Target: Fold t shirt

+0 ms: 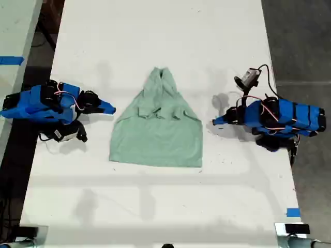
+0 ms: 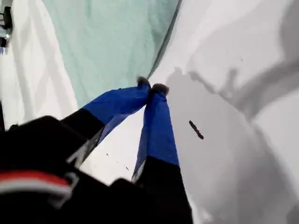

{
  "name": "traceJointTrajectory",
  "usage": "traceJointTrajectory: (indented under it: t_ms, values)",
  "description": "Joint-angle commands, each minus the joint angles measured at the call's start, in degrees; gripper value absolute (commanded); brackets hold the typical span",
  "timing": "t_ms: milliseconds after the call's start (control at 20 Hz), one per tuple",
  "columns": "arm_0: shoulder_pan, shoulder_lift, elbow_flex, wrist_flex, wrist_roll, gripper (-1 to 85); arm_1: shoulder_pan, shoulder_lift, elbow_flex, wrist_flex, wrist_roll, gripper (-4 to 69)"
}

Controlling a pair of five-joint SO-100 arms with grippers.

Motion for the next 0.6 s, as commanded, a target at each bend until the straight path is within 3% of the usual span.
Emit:
traceJointTrajectory:
  t_ms: [0,550]
  values:
    - [-0.44,0.35,-0.53,0.7,0.18,-0.1,-1.41,1.23,2.99,4.57,10.28,1.4]
    - [-0.62,0.35,-0.53,0.79,0.18,-0.1,-1.76,1.23,2.9,2.55,9.58,1.4]
